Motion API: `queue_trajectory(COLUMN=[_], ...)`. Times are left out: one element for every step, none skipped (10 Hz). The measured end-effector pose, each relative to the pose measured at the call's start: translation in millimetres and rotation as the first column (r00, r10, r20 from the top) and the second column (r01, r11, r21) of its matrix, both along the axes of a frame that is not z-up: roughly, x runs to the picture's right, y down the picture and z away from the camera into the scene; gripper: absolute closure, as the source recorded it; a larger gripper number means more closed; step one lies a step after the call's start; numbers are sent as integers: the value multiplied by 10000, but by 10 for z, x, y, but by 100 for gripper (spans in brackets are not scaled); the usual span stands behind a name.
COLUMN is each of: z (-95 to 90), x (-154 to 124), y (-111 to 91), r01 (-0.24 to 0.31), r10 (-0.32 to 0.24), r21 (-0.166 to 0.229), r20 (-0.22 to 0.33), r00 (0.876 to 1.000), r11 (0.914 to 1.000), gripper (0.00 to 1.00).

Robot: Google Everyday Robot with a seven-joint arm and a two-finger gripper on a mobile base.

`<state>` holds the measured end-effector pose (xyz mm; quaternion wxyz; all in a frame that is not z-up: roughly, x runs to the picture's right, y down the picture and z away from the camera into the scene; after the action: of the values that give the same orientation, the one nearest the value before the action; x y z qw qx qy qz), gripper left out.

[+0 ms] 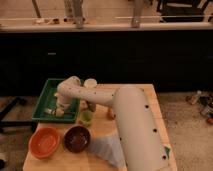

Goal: Place fork in red bowl

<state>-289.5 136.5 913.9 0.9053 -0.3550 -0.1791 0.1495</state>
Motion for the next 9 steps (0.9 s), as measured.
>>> queue_trajectory(z=[-4, -8, -10, -14, -17, -24, -29, -39, -55], x=[-5, -6, -5, -4, -1, 4, 0, -6, -13], y=[3, 7, 11, 10, 12, 16, 20, 16, 6], r01=[24, 38, 50, 38, 37, 61, 85, 96, 122], r10=[-24, -38, -50, -38, -37, -61, -85, -96, -122], r21=[-14, -30, -41, -52, -56, -64, -64, -42, -2], r20=[6, 9, 13, 19, 24, 34, 44, 80, 121], r00=[10000, 10000, 10000, 10000, 10000, 10000, 10000, 9999, 9999], r11=[10000, 10000, 10000, 10000, 10000, 10000, 9999, 9999, 9999], gripper=[73, 81, 92, 99, 100, 100, 100, 100, 100])
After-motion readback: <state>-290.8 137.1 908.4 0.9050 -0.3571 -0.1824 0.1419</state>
